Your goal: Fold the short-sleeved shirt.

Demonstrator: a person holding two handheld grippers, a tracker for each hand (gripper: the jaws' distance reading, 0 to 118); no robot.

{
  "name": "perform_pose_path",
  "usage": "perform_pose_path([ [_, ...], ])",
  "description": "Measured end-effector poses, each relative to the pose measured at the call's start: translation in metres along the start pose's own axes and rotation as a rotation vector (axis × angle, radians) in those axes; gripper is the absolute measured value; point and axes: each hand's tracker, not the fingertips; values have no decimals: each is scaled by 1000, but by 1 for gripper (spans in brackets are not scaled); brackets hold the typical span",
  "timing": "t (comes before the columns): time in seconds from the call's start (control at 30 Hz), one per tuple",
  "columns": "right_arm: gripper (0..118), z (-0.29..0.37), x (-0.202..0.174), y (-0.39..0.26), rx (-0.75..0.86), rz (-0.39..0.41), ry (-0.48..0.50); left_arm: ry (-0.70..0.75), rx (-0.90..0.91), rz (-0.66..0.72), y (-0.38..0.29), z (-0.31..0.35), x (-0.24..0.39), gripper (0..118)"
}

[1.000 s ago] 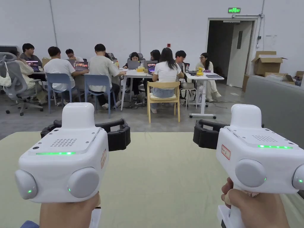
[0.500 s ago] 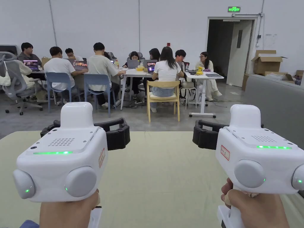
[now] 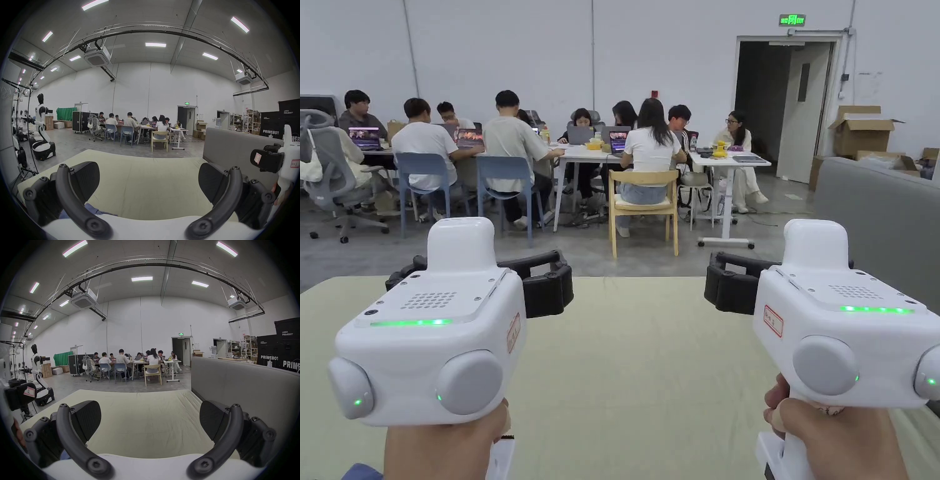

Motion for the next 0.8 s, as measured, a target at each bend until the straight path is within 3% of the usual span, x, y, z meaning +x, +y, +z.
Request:
perform_pose_path([
  [0.8,118,6,2,1,24,-6,11,-10,-2,8,3,1,1,118],
])
